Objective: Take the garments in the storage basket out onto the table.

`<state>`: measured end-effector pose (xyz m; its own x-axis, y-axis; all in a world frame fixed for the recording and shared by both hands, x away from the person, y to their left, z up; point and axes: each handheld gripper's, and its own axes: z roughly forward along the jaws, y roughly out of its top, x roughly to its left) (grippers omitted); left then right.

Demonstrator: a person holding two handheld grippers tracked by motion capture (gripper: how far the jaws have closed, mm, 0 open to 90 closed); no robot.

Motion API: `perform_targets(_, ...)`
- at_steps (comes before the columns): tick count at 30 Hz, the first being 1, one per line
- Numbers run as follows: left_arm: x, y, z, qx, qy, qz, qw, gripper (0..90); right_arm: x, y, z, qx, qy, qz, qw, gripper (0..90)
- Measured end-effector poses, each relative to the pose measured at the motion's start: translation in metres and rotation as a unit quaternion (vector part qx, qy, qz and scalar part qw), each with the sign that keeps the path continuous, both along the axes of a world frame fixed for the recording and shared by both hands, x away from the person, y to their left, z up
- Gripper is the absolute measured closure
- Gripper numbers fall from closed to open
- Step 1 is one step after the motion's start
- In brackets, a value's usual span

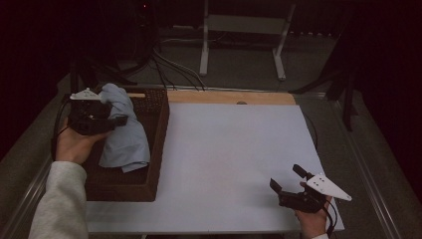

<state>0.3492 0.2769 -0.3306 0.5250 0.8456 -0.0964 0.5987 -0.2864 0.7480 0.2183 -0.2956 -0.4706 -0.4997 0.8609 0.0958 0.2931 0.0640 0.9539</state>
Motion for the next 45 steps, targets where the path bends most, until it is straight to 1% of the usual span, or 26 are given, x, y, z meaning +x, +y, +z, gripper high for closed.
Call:
perform_targets(10,-0.001,-0.003,0.007,-0.003,-0.006,-0.009,0.9999,65.0,0.000,0.000,0.000,-0.001,-0.001,0.001,1.0000,1.9)
perform_targets(22,-0.001,-0.015,0.017,-0.005,-0.013,-0.031,0.9994,65.1,0.000,0.000,0.000,0.001,0.000,0.000,1.0000,1.9)
perform_targets(37,0.003,-0.032,0.020,-0.003,-0.014,-0.051,0.9986,65.2,0.000,0.000,0.000,0.002,-0.001,-0.001,1.0000,1.9)
perform_targets(45,0.005,-0.039,0.020,-0.003,-0.014,-0.057,0.9983,65.2,0.000,0.000,0.000,0.002,-0.002,-0.001,1.0000,1.9)
